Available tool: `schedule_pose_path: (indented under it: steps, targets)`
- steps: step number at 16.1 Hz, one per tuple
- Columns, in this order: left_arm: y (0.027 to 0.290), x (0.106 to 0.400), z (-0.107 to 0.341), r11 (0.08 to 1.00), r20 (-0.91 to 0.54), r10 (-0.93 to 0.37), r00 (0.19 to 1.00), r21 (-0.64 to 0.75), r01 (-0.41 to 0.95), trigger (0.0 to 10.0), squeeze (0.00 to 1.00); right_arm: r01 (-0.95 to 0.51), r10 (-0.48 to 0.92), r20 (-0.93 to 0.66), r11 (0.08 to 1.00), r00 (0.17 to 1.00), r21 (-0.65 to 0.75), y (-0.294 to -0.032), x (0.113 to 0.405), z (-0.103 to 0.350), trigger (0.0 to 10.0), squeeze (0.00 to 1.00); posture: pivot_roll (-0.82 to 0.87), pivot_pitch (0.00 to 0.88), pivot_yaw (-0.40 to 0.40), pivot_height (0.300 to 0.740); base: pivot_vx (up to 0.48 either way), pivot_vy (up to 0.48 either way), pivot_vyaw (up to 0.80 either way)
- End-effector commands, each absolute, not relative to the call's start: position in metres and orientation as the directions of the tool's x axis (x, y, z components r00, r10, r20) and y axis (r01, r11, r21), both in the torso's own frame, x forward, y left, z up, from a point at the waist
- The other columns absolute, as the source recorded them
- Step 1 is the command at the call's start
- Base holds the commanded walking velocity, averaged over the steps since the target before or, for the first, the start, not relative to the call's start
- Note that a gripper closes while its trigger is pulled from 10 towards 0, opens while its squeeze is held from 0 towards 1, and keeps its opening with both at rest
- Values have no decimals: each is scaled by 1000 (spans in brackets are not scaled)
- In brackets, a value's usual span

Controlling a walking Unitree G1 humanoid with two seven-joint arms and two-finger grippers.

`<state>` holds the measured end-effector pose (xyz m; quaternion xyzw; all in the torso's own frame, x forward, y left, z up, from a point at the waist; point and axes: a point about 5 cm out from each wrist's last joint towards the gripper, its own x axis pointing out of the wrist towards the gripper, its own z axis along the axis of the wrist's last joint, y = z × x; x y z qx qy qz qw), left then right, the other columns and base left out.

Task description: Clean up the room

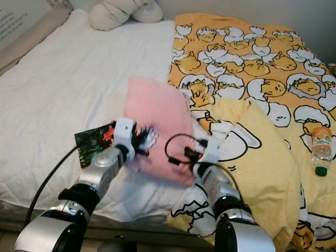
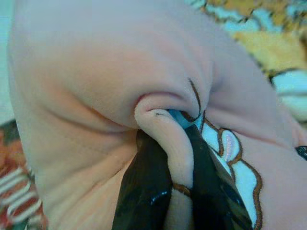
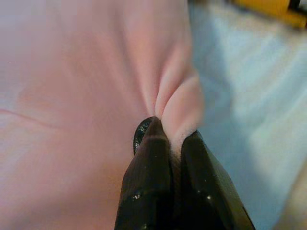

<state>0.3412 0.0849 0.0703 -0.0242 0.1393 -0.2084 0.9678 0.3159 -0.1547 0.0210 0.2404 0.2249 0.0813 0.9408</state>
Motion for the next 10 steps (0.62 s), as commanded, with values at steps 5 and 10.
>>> schedule_pose_path:
  steps: [5,10]
  targets:
    - [94,374,166,910,82,-409,909,-41,413,0,0,-88,103,-25,932,994,353,-188,355,114,0,0,75,0,-3,740,0,0,0]
    - [99,375,217,910,254,-412,875,60,411,118,0,-65,47,96,979,994,191,-193,355,150,4196,0,70,0,-10,740,0,0,0]
